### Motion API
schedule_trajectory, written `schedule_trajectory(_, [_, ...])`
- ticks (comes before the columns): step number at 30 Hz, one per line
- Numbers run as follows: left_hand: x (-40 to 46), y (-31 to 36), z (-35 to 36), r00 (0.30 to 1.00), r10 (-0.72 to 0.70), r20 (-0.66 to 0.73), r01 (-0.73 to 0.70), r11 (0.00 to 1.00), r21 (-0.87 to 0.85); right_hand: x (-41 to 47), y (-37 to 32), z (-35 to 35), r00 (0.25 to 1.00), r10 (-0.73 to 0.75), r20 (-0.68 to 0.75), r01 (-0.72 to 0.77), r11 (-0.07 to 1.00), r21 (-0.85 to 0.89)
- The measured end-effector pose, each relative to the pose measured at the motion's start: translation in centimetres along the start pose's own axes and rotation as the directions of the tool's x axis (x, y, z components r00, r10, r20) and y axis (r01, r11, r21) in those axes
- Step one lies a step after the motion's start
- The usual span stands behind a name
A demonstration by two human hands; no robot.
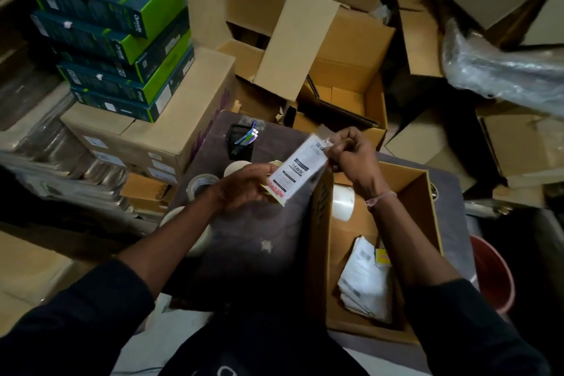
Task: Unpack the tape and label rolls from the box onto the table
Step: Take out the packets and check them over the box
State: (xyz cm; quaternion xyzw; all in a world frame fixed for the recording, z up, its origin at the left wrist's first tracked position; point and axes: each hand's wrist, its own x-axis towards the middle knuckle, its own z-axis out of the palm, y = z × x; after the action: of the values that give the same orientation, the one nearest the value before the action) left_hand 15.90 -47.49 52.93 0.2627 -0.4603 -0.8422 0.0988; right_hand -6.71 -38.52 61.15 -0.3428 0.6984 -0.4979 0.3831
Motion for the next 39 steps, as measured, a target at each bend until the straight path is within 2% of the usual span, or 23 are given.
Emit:
schedule_trajectory(1, [0.4,0.1,0.3,1.000,-0.025,0.018,0.025,1.000,-0.010,-0.3,0.0,-0.5,0.999,-0.038,0.018,0.038,0.999,-0.011])
schedule_trajectory(4, [2.2,0.7,2.0,0.994,-0.042,-0.096,0.043,0.999,0.018,-0.5,0.6,-1.9,0.989,-0.117,0.091,0.122,0.991,-0.052])
schedule_trajectory(8, [4.5,1.8,4.4,0.975,0.118,-0.191,-0.084,0.980,0.179,-0.3,1.4,-3.4,0.981,-0.120,0.151,0.134,0.988,-0.080])
schedule_trajectory(12, [6.1,2.0,6.1,0.964,0.206,-0.169,-0.142,0.934,0.328,-1.0,1.9,-5.2,0.988,-0.102,0.120,0.112,0.991,-0.076])
schedule_trajectory(17, [7.7,1.4,8.1,0.960,0.232,-0.156,-0.159,0.912,0.377,-2.2,2.7,-7.7,0.998,-0.043,0.051,0.042,0.999,0.015])
schedule_trajectory(18, [7.9,1.3,8.4,0.964,0.232,-0.131,-0.168,0.911,0.377,-2.3,2.9,-8.2,0.999,-0.035,0.025,0.035,0.999,-0.002])
schedule_trajectory(20, [8.4,0.8,8.9,0.969,0.229,-0.090,-0.175,0.899,0.401,-2.2,3.5,-9.8,0.999,-0.039,-0.009,0.037,0.985,-0.168])
schedule_trajectory(22, [8.9,0.2,9.5,0.963,0.249,-0.098,-0.182,0.878,0.442,-0.8,5.0,-11.8,0.999,-0.041,-0.025,0.027,0.912,-0.410])
schedule_trajectory(24, [9.2,-0.5,9.8,0.944,0.299,-0.140,-0.199,0.855,0.479,0.9,6.6,-13.2,1.000,0.016,0.006,-0.007,0.730,-0.683])
schedule_trajectory(26, [9.3,-0.9,9.9,0.928,0.331,-0.168,-0.206,0.836,0.510,1.8,8.5,-13.1,0.980,0.196,0.045,-0.058,0.491,-0.869])
schedule_trajectory(27, [9.4,-1.0,9.9,0.925,0.336,-0.179,-0.203,0.832,0.517,1.7,9.6,-12.5,0.961,0.274,0.036,-0.093,0.443,-0.892])
schedule_trajectory(28, [9.4,-1.1,10.0,0.923,0.337,-0.187,-0.198,0.831,0.520,1.5,10.9,-12.0,0.939,0.342,0.034,-0.142,0.477,-0.867])
schedule_trajectory(30, [9.4,-1.2,10.0,0.920,0.339,-0.198,-0.194,0.831,0.522,0.2,13.0,-10.7,0.882,0.464,0.077,-0.281,0.651,-0.705])
schedule_trajectory(31, [9.4,-1.2,10.0,0.918,0.343,-0.201,-0.194,0.828,0.526,-0.6,13.7,-10.0,0.857,0.503,0.113,-0.322,0.693,-0.645])
schedule_trajectory(33, [9.3,-1.3,10.1,0.915,0.351,-0.200,-0.195,0.817,0.543,-1.2,15.5,-9.1,0.857,0.496,0.138,-0.299,0.698,-0.651])
schedule_trajectory(34, [9.2,-1.3,10.1,0.913,0.359,-0.194,-0.198,0.806,0.557,-1.0,16.0,-8.8,0.895,0.429,0.121,-0.223,0.666,-0.712])
schedule_trajectory(35, [9.1,-1.3,10.2,0.911,0.368,-0.185,-0.203,0.793,0.575,-0.8,16.4,-8.7,0.933,0.341,0.116,-0.098,0.551,-0.829])
schedule_trajectory(37, [8.9,-1.2,10.5,0.907,0.388,-0.164,-0.214,0.761,0.613,-0.2,17.1,-8.9,0.965,0.230,0.123,0.067,0.237,-0.969])
schedule_trajectory(39, [8.8,-1.3,10.9,0.903,0.405,-0.145,-0.227,0.735,0.639,0.3,17.4,-9.4,0.971,0.203,0.129,0.135,-0.016,-0.991])
